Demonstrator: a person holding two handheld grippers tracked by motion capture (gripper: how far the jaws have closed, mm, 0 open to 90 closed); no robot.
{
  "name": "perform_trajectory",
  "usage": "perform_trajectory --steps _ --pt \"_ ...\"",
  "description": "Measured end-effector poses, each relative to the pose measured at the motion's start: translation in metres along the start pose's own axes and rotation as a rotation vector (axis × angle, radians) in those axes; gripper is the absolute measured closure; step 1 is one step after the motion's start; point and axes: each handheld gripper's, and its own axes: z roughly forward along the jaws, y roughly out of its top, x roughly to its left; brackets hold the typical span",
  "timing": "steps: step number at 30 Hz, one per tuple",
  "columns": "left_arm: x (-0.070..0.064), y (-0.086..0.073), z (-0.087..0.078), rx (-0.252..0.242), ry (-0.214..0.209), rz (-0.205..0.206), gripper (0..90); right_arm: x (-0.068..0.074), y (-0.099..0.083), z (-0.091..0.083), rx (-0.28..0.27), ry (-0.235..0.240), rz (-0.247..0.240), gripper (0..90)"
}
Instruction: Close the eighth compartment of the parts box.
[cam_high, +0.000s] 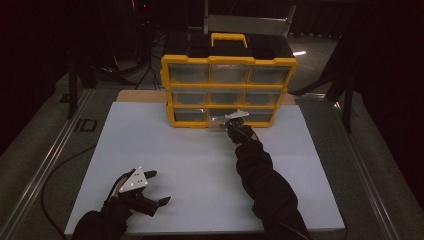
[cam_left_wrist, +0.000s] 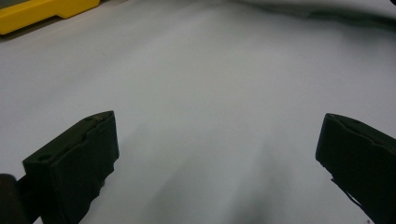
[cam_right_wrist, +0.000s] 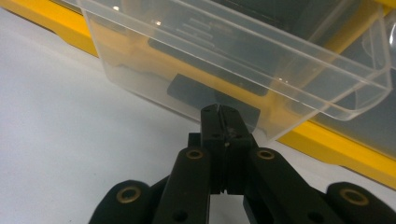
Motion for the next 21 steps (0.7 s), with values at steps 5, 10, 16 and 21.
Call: perform_trajectory --steps 5,10,16,21 --pt "0.0001 0.0001 -0.0004 -0.002 -0.002 -0.001 0.0 -0.0011 0.0012 0.0019 0.0 0.0 0.006 90.0" --pt "0.0001 0.0001 -0.0006 -0.001 -0.002 0.001 0.0 -0.001 0.0032 0.0047 0.002 -0.006 0.009 90.0" --pt "0.0001 0.0002 -0.0008 -0.003 -0.003 0.003 0.0 -0.0015 0.0043 0.0074 0.0 -0.012 0.012 90.0" --pt "0.0001 0.0001 -0.0009 -0.003 -0.002 0.002 0.0 -0.0022 0.0045 0.0095 0.004 -0.02 0.01 90.0"
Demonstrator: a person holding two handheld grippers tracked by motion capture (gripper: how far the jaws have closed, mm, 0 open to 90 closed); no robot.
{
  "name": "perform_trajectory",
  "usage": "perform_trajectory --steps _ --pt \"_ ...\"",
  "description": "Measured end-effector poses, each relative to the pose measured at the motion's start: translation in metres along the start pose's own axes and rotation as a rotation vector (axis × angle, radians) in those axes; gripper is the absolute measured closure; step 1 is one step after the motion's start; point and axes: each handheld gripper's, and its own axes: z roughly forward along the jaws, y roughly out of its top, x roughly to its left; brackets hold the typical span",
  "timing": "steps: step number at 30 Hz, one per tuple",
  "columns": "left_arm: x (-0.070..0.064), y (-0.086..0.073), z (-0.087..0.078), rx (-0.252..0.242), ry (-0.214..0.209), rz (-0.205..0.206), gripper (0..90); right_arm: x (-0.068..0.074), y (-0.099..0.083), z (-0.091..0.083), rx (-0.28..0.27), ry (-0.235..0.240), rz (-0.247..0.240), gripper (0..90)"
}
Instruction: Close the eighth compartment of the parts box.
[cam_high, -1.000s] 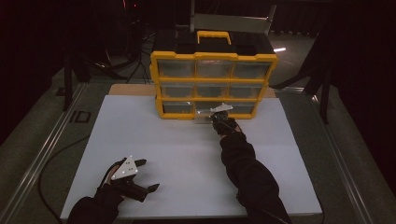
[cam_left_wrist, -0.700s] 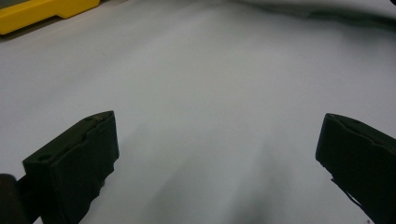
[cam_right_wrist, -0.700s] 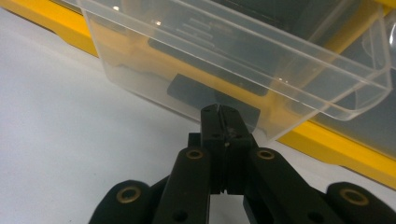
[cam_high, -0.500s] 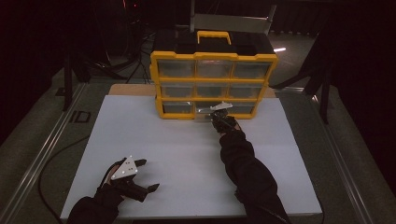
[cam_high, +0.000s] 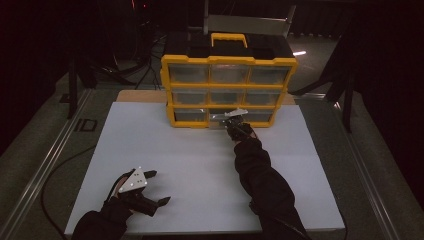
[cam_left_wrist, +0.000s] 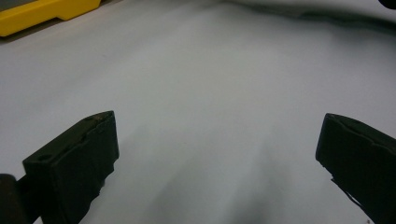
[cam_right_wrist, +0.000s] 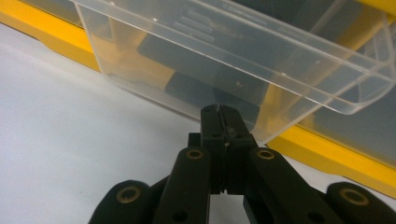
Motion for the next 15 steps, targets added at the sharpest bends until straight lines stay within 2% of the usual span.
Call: perform_trajectory --steps 15 --pt "0.0004 -0.0001 -0.0005 -0.002 -0.001 -0.001 0.0 -0.0033 0.007 0.0048 0.003 -0.028 -0.003 90.0"
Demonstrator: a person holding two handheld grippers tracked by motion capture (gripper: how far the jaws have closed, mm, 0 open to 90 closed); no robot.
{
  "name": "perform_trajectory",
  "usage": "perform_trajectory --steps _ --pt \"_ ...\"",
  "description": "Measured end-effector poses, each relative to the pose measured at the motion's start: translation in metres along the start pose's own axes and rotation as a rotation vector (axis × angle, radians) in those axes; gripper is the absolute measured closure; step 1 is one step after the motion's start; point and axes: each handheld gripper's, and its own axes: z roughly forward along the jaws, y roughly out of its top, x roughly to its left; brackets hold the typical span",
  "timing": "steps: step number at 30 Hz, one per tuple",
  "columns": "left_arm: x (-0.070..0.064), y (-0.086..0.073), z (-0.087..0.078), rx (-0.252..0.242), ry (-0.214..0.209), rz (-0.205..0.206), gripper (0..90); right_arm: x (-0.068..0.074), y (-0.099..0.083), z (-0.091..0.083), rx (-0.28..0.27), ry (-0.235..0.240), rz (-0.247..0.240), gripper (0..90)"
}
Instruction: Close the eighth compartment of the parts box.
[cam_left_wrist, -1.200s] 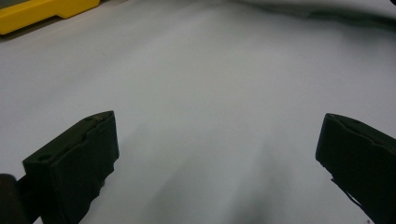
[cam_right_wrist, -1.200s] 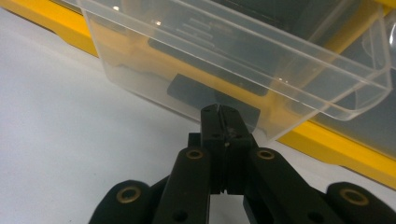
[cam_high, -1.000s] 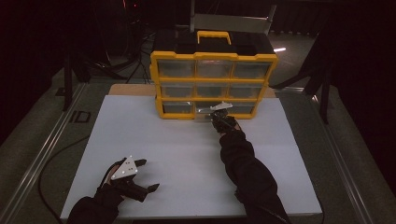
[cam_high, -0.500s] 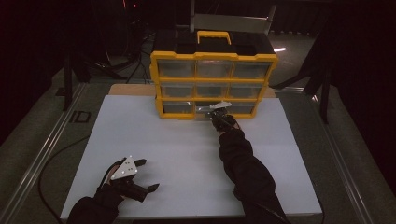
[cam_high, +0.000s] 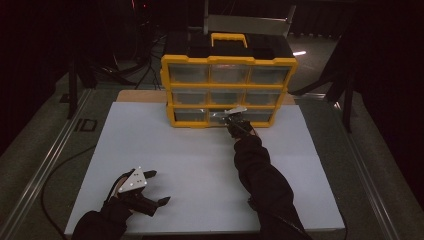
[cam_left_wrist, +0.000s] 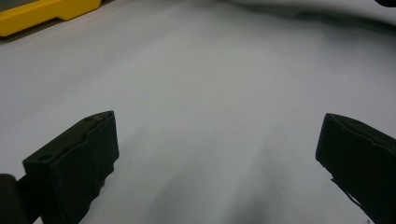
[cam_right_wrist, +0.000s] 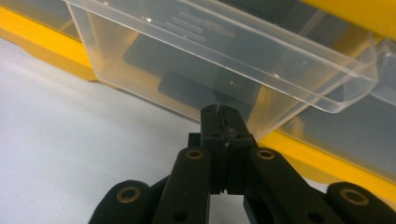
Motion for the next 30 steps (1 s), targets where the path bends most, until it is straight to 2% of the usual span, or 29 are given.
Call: perform_trajectory --steps 12,30 --pt "0.0 0.0 0.0 -0.001 0.0 -0.002 0.0 0.0 0.001 0.004 -0.011 -0.036 -0.004 90.0" --pt "0.001 -0.001 -0.002 -0.007 -0.004 -0.003 0.0 0.0 0.014 0.008 -0.015 -0.054 0.004 90.0"
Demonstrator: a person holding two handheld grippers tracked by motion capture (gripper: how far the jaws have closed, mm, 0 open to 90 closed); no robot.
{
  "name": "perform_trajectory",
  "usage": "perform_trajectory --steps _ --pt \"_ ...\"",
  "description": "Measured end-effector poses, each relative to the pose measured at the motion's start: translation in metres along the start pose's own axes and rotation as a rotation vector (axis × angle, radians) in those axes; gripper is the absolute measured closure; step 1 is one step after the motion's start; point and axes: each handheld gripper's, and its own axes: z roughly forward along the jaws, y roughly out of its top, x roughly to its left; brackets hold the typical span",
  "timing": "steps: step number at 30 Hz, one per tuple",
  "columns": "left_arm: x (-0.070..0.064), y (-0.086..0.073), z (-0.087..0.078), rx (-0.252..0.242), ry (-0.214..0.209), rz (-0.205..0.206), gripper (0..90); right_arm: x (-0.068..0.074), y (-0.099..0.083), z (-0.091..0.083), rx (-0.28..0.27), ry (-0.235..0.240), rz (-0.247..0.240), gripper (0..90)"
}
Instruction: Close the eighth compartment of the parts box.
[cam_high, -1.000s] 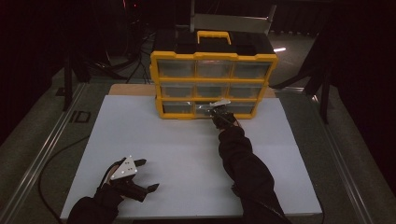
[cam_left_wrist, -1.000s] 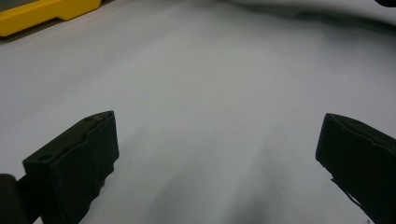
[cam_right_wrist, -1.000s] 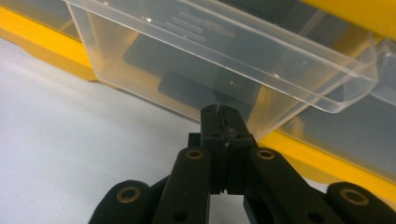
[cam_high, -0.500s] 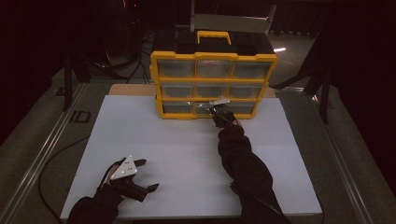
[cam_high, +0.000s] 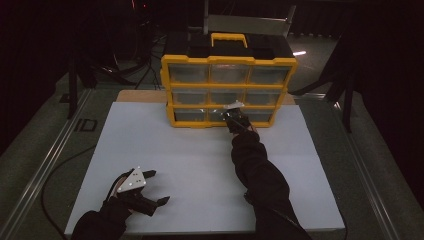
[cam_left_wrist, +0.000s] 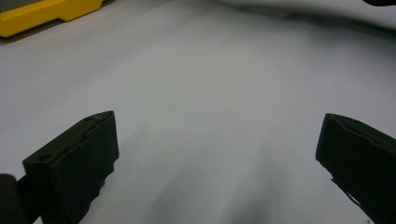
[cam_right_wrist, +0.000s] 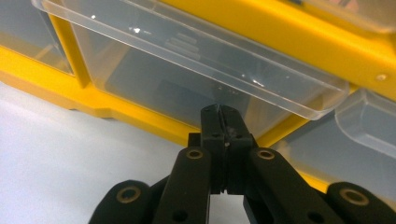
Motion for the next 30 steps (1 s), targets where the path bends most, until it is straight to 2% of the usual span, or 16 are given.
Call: perform_trajectory --steps 16,20,23,30 --pt "0.0 0.0 0.0 0.0 -0.002 -0.001 0.0 0.001 0.001 0.0 0.013 0.007 -0.023 90.0" --pt "0.0 0.0 0.001 0.002 0.0 -0.001 0.0 0.002 -0.002 -0.002 0.018 0.014 -0.004 90.0" --pt "-0.001 0.0 0.001 0.002 0.005 0.0 0.0 0.004 -0.004 -0.004 0.006 0.033 0.01 84.4" --pt "0.0 0.0 0.0 -0.002 0.006 0.0 0.0 0.014 -0.003 -0.007 0.003 0.077 0.038 64.6"
